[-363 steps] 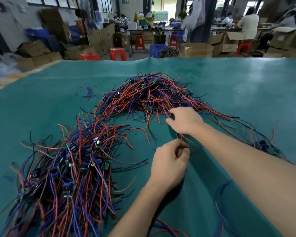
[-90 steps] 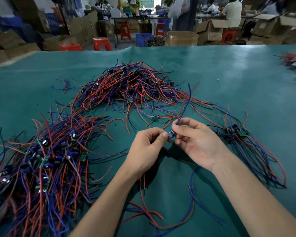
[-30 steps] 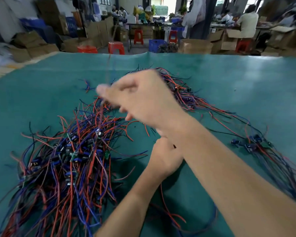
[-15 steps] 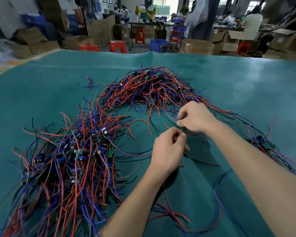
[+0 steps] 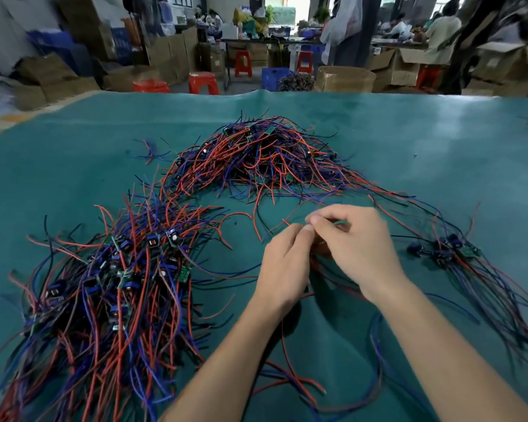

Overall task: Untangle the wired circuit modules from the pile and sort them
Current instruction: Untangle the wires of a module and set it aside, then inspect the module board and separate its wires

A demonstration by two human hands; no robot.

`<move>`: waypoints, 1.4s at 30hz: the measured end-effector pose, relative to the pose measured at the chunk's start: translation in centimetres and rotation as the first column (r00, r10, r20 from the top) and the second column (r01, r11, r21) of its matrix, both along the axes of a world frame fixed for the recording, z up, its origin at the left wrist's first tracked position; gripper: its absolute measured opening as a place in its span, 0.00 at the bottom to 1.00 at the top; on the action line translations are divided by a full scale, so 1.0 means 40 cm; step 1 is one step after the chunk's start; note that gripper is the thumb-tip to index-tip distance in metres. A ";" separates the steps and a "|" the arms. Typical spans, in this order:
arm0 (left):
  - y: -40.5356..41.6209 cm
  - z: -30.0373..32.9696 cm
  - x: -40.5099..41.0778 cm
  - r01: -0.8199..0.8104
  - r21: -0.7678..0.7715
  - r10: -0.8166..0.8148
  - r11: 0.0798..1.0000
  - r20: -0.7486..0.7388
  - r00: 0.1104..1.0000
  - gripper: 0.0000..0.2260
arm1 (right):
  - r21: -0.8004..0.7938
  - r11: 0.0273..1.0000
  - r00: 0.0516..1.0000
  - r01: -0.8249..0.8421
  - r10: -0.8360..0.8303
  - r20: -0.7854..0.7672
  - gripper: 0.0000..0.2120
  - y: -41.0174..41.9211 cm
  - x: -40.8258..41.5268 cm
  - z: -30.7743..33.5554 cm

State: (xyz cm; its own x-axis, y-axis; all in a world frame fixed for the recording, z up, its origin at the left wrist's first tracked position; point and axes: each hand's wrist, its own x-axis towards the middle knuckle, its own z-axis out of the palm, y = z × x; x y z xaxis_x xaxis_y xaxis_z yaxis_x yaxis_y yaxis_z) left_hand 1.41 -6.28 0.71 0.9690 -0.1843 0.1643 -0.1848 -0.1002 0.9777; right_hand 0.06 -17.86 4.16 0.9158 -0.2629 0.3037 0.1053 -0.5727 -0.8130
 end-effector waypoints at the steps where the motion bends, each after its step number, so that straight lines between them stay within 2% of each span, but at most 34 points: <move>1: 0.000 -0.002 0.002 -0.019 0.008 0.019 1.000 0.002 1.000 0.15 | 0.150 0.987 0.998 -0.049 0.053 -0.024 0.07 -0.006 -0.005 -0.008; 3: 0.000 -0.010 0.007 -0.037 0.018 0.037 0.999 -0.001 0.999 0.13 | 0.450 0.884 0.986 -0.126 0.161 -0.041 0.11 -0.016 -0.013 -0.015; 4: 0.000 -0.014 0.010 -0.032 0.016 0.032 0.999 -0.006 0.999 0.12 | 0.514 0.849 0.986 -0.122 0.161 -0.032 0.12 -0.024 -0.014 -0.019; 7: -0.004 -0.023 0.009 -0.002 0.015 0.002 1.000 -0.005 1.000 0.11 | 0.408 0.912 0.998 0.038 -0.019 -0.052 0.10 -0.045 -0.008 -0.037; 8: -0.004 -0.024 0.010 0.010 0.018 -0.010 1.000 0.011 1.000 0.11 | 0.423 0.904 0.997 0.063 -0.038 -0.068 0.08 -0.048 -0.004 -0.042; 12: -0.005 -0.018 0.005 0.104 0.021 -0.105 0.994 0.061 0.993 0.12 | 0.637 0.770 0.982 -0.028 0.139 -0.125 0.05 -0.042 -0.005 -0.041; 16: -0.004 -0.018 0.006 0.106 0.039 -0.108 0.994 0.059 0.992 0.12 | 0.759 0.651 0.983 -0.011 0.147 -0.112 0.01 -0.063 -0.007 -0.027; 19: -0.003 -0.019 0.007 0.111 0.049 -0.114 0.993 0.072 0.991 0.13 | 0.706 0.708 0.991 0.008 0.086 -0.098 0.01 -0.073 -0.005 -0.027; 23: -0.002 -0.019 0.005 0.111 0.148 -0.131 0.983 0.129 0.983 0.12 | 0.537 0.839 0.996 0.086 -0.085 -0.027 0.09 -0.091 0.008 -0.035; 25: -0.006 -0.021 0.004 0.128 0.151 -0.148 0.980 0.131 0.980 0.11 | 0.525 0.841 0.986 0.133 -0.167 0.018 0.11 -0.105 0.013 -0.038; 29: -0.008 -0.022 0.002 0.190 0.087 -0.198 0.978 0.098 0.975 0.11 | 0.546 0.801 0.936 0.244 -0.342 0.084 0.12 -0.146 0.013 -0.025; 32: -0.009 -0.024 0.002 0.196 0.100 -0.206 0.975 0.100 0.973 0.12 | 0.640 0.695 0.862 0.329 -0.498 0.097 0.10 -0.211 0.007 -0.010; 36: -0.010 -0.026 0.000 0.192 0.119 -0.204 0.974 0.102 0.974 0.11 | 0.676 0.640 0.804 0.366 -0.583 0.118 0.09 -0.227 0.006 -0.016; 40: 0.000 -0.020 0.006 0.098 0.025 -0.100 0.995 0.078 0.992 0.11 | 0.741 0.491 0.665 0.457 -0.743 0.082 0.10 -0.267 -0.004 -0.005; 41: 0.000 -0.020 0.008 0.076 0.008 -0.076 0.997 0.071 0.995 0.11 | 0.740 0.483 0.663 0.467 -0.746 0.068 0.11 -0.275 -0.006 -0.004; 42: -0.001 -0.019 0.009 0.060 -0.006 -0.059 0.998 0.069 0.996 0.11 | 0.715 0.517 0.696 0.471 -0.716 0.058 0.11 -0.273 -0.005 -0.006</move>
